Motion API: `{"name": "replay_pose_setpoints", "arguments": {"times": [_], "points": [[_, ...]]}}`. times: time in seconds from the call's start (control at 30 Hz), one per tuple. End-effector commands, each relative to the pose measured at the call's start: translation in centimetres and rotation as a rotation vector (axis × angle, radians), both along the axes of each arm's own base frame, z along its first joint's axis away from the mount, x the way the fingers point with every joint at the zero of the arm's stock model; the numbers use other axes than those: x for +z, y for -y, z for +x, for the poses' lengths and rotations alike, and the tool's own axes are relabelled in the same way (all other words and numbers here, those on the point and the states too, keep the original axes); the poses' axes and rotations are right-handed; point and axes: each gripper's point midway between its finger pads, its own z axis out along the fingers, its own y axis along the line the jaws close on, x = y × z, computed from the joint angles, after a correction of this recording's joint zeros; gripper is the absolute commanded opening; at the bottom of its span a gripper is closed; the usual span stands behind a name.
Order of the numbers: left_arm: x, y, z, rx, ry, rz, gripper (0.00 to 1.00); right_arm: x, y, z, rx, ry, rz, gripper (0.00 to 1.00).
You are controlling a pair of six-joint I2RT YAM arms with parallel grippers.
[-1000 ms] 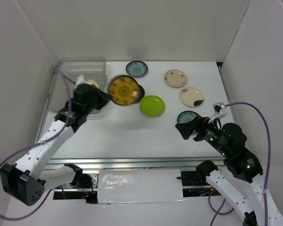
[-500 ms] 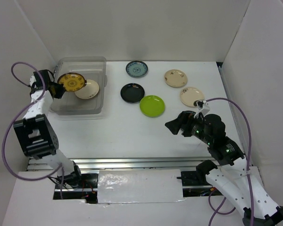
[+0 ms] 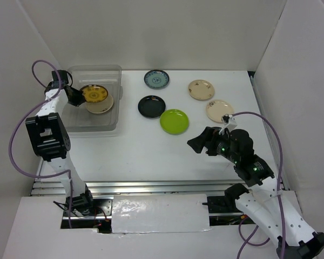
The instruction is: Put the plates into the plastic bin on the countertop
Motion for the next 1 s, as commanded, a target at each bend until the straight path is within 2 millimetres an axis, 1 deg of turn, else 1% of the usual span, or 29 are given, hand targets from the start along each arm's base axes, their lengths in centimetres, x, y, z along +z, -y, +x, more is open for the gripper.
{"name": "replay_pose_setpoints", "arguments": {"times": [0.0, 0.03, 0.07, 0.13, 0.17, 0.2, 0.23, 0.27, 0.33, 0.37, 0.4, 0.43, 0.47, 0.5, 0.53, 0.57, 0.6, 0.63, 0.67, 0.7, 0.73, 0.77, 0.8, 0.83, 0.87, 0.9, 0.93, 0.97], "points": [[-1.7, 1.2, -0.6, -0.023, -0.048, -0.013, 0.0, 1.1, -0.1, 1.6, -0.034, 0.037, 0.029, 1.0], [-2.1, 1.4, -0.7, -0.023, -0.057, -0.016, 0.05, 1.0, -0.3, 1.9, -0.03, 0.03, 0.034, 1.0], [-2.5, 1.4, -0.8, -0.026, -0.069, -0.018, 0.16, 0.8, -0.3, 2.2, -0.033, 0.025, 0.038, 1.0], [-2.5, 1.5, -0.4, -0.032, -0.062, -0.014, 0.26, 0.4, -0.8, 2.6, -0.024, 0.007, 0.051, 1.0], [-2.7, 1.7, -0.4, -0.042, -0.065, -0.012, 0.42, 0.2, -0.9, 2.6, -0.018, 0.001, 0.056, 1.0], [-2.5, 1.7, -0.3, -0.043, -0.057, -0.012, 0.53, -0.1, -0.9, 2.6, -0.017, -0.007, 0.059, 1.0], [-2.2, 1.6, -0.4, -0.043, -0.055, -0.01, 0.62, -0.2, -1.1, 2.8, -0.017, -0.009, 0.062, 1.0], [-1.6, 1.6, -0.5, -0.044, -0.049, -0.003, 0.76, -0.3, -1.1, 2.9, -0.016, -0.008, 0.061, 1.0], [-0.4, 1.8, -0.9, -0.053, -0.041, 0.005, 0.88, -0.6, -0.9, 3.1, -0.025, -0.014, 0.059, 1.0], [1.5, 1.4, -1.3, -0.045, -0.018, 0.048, 0.95, -0.7, -0.9, 3.1, -0.028, -0.018, 0.057, 1.0], [2.5, 1.7, -1.7, -0.054, -0.007, 0.069, 0.98, -0.8, -0.8, 3.2, -0.033, -0.02, 0.054, 1.0], [3.1, 1.9, -2.2, -0.06, -0.005, 0.093, 0.99, -0.9, -0.8, 3.4, -0.035, -0.021, 0.055, 1.0], [5.6, 2.7, -3.1, -0.071, 0.022, 0.154, 0.99, -1.0, -0.7, 3.5, -0.041, -0.025, 0.059, 1.0], [6.6, 3.4, -3.8, -0.086, 0.031, 0.182, 0.99, -1.0, -0.7, 3.6, -0.044, -0.028, 0.063, 1.0], [6.5, 4.5, -4.7, -0.115, 0.018, 0.205, 0.99, -1.0, -0.8, 3.8, -0.048, -0.029, 0.07, 1.0], [8.9, 5.9, -5.5, -0.141, 0.075, 0.23, 0.99, -1.0, -0.7, 3.9, -0.053, -0.033, 0.075, 1.0], [8.1, 9.2, -6.5, -0.223, 0.07, 0.237, 0.99, -1.2, -0.8, 3.9, -0.057, -0.036, 0.079, 1.0], [8.2, 11.7, -7.2, -0.282, 0.086, 0.235, 0.99, -1.3, -0.6, 4.1, -0.07, -0.037, 0.083, 1.0], [9.9, 13.8, -7.6, -0.33, 0.167, 0.235, 0.99, -1.2, -0.6, 4.1, -0.082, -0.044, 0.095, 1.0], [8.1, 18.5, -9.2, -0.453, 0.163, 0.208, 0.99, -1.3, -0.4, 4.1, -0.096, -0.046, 0.097, 1.0], [7.5, 20.8, -10.0, -0.508, 0.178, 0.191, 0.99, -1.1, 0.2, 4.2, -0.128, -0.039, 0.1, 1.0], [8.3, 25.5, -10.6, -0.611, 0.262, 0.166, 0.99, -1.1, 0.5, 4.2, -0.157, -0.051, 0.112, 1.0], [6.5, 27.8, -11.8, -0.687, 0.245, 0.13, 0.99, -0.9, 0.9, 4.2, -0.183, -0.047, 0.118, 1.0], [5.8, 29.6, -12.3, -0.731, 0.243, 0.108, 0.99, -0.6, 1.5, 3.7, -0.21, -0.044, 0.122, 1.0], [4.0, 32.4, -13.1, -0.794, 0.219, 0.085, 0.99, -0.3, 2.3, 3.9, -0.264, -0.035, 0.129, 1.0], [3.5, 34.2, -13.0, -0.83, 0.242, 0.06, 0.99, 0.6, 2.8, 3.5, -0.281, -0.005, 0.143, 1.0], [1.4, 35.3, -12.7, -0.841, 0.215, 0.05, 0.99, 0.7, 3.2, 3.1, -0.297, -0.005, 0.142, 1.0], [0.8, 37.0, -12.7, -0.868, 0.244, 0.019, 0.99, 1.7, 3.5, 2.6, -0.297, 0.028, 0.158, 1.0]]}}
